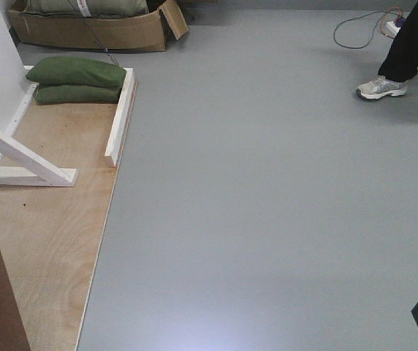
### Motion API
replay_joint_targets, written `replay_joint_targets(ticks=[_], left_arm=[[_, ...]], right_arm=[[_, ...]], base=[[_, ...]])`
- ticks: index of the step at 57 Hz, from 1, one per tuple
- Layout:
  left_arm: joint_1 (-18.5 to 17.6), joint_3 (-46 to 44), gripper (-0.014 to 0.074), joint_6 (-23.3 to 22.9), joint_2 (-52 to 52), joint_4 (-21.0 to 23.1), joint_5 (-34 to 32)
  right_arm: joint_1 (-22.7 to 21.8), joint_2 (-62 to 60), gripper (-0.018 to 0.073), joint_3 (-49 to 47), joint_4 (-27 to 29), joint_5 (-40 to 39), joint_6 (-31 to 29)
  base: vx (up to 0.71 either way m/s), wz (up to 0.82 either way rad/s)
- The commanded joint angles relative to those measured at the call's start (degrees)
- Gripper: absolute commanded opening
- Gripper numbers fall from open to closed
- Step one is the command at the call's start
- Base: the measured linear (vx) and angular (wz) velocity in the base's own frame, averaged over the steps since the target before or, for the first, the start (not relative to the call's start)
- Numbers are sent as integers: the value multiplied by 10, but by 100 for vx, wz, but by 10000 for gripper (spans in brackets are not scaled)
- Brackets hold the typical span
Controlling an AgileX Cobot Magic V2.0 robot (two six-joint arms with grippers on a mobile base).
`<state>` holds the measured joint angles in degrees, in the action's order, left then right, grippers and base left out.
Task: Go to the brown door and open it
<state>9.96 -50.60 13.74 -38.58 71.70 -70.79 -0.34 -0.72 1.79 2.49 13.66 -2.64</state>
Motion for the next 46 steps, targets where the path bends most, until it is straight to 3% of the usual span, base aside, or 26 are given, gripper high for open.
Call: replay_joint_targets(ticks=[1, 11, 25, 37, 46], left_arm=[[1, -16, -6, -5, -23, 53, -60], [1, -43, -6, -3, -71, 76, -2], [1, -188, -6, 49, -166, 85, 49], [1, -241, -6, 140, -188, 150, 195], [1, -241, -6, 139, -187, 166, 269]], right_arm=[[0, -6, 0, 3, -2, -47, -3], [0, -6, 0, 3, -2, -47, -3], [0, -6, 0, 3, -2, -47, -3], [0, -6, 0, 3, -2, -47, -3], [0, -6, 0, 3, -2, -47, -3]], base=[[0, 0], [0, 0], [0, 0], [0, 0], [0, 0]])
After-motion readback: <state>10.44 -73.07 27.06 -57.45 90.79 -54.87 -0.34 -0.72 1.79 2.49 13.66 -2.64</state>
